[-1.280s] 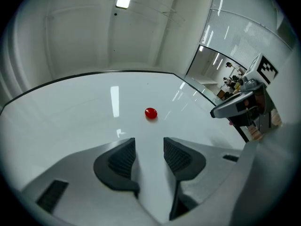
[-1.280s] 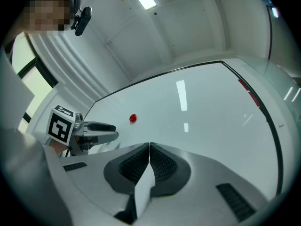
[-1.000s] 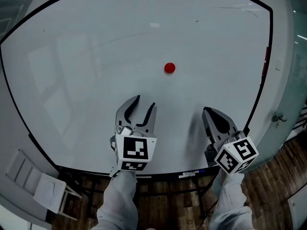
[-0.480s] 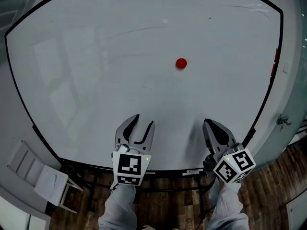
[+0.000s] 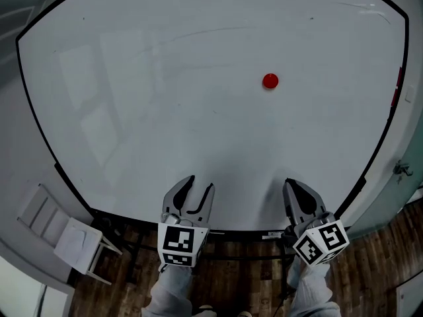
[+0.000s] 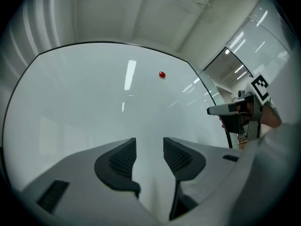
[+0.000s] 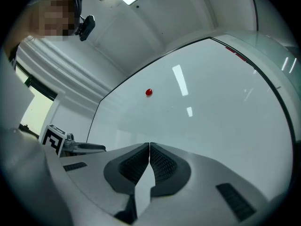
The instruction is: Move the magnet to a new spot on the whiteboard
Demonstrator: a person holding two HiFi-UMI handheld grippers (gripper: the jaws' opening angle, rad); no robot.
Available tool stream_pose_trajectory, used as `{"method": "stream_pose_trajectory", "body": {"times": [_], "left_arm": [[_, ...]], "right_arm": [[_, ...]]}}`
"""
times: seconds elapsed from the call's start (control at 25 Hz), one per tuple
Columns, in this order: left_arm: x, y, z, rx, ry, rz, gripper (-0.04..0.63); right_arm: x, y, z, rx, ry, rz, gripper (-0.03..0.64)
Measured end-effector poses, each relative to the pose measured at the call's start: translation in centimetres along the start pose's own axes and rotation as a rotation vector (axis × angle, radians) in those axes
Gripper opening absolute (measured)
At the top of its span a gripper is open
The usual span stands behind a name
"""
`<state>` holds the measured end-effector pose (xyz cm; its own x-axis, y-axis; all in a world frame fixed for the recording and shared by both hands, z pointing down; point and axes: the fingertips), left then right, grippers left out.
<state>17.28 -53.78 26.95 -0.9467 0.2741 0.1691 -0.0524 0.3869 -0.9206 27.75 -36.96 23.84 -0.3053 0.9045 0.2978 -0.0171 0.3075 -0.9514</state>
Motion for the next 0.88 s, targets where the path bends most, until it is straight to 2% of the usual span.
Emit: {"method": "stream_pose_trajectory", "body": {"times": [0.2, 0.4, 0.6, 0.88], "left_arm": [[1.0, -2.6, -0.2, 0.076, 0.001, 0.049, 0.184], [1.6, -5.7, -0.9, 0.111, -0.019, 0.108, 0.173], [2.7, -9.0, -1.8, 0.167, -0.056, 0.145, 0.163], [3.5, -11.0, -3.2, 0.219, -0.097, 0.136, 0.059]], "right_arm": [[0.3, -3.1, -0.3, 0.02, -0.041, 0.044, 0.028], [0.7, -6.7, 0.4, 0.019, -0.041, 0.094, 0.028], [1.4, -9.8, 0.3, -0.028, -0.076, 0.144, 0.028], [2.0, -12.8, 0.6, -0.056, -0.083, 0.194, 0.028]]}}
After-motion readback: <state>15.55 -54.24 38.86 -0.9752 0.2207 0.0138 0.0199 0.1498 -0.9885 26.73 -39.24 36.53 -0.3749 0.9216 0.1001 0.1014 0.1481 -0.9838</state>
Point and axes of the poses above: the fingertips, and each gripper's own axes: x backward along the fingers, z to its left, y out of its top, and after that the axes turned 7 degrees about -x, right-handed
